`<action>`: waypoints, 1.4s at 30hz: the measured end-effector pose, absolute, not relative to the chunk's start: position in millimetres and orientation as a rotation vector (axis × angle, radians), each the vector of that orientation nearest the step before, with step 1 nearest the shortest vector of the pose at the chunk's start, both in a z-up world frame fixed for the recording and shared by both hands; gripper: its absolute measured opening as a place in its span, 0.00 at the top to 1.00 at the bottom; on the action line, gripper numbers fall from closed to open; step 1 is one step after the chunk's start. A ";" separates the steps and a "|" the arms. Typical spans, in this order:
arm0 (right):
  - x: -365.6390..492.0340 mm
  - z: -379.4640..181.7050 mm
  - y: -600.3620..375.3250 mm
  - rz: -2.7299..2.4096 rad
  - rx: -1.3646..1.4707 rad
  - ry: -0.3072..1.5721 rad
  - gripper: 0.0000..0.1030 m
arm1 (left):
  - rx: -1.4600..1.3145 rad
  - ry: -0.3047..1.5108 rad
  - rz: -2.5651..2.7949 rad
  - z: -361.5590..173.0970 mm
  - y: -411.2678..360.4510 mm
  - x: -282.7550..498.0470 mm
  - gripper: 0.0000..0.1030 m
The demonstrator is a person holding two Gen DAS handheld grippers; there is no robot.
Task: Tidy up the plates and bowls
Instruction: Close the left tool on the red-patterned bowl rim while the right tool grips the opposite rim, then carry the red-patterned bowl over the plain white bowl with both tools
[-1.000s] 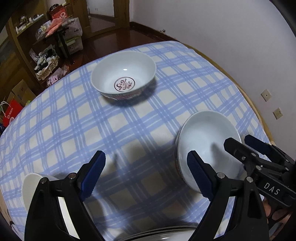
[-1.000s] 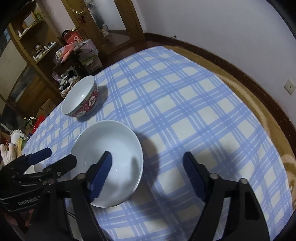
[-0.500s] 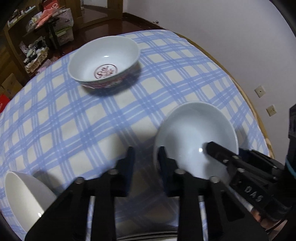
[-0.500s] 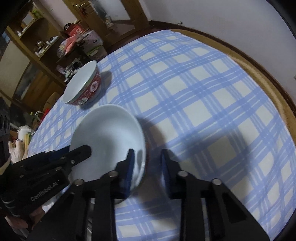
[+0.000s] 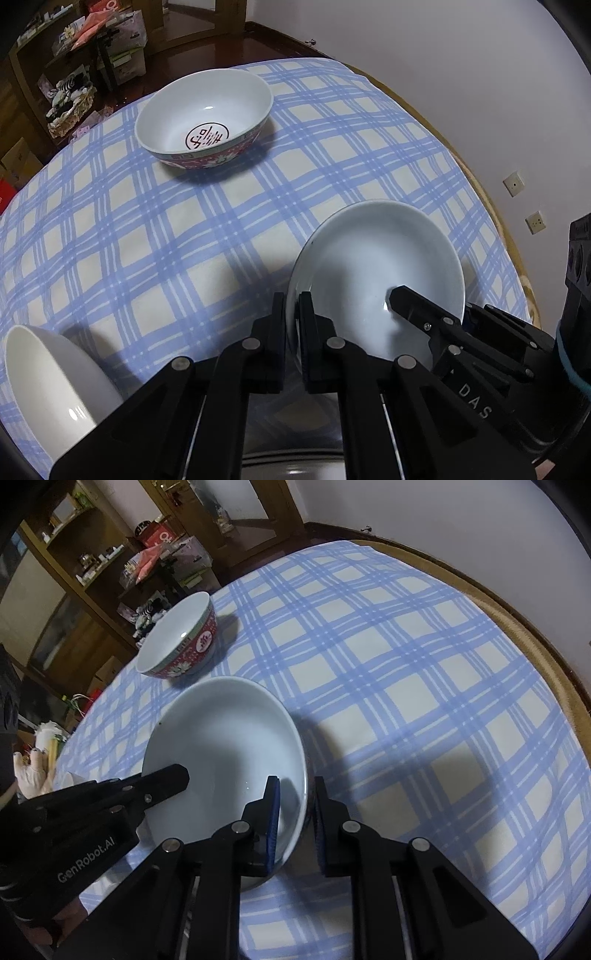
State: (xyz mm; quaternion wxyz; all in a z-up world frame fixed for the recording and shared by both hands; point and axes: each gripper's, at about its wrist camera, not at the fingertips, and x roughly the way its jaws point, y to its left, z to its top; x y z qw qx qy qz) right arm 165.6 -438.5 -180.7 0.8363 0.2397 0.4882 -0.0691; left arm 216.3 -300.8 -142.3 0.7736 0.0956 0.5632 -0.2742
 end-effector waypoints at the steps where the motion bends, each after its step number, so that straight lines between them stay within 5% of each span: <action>1: 164.4 -179.6 -438.1 -0.141 0.511 1.028 0.83 | 0.205 1.219 -0.593 -140.7 -298.9 215.6 0.93; 42: 164.4 -91.3 -302.5 0.173 0.409 0.833 0.83 | 0.112 1.109 -0.367 -46.9 -136.6 178.4 0.90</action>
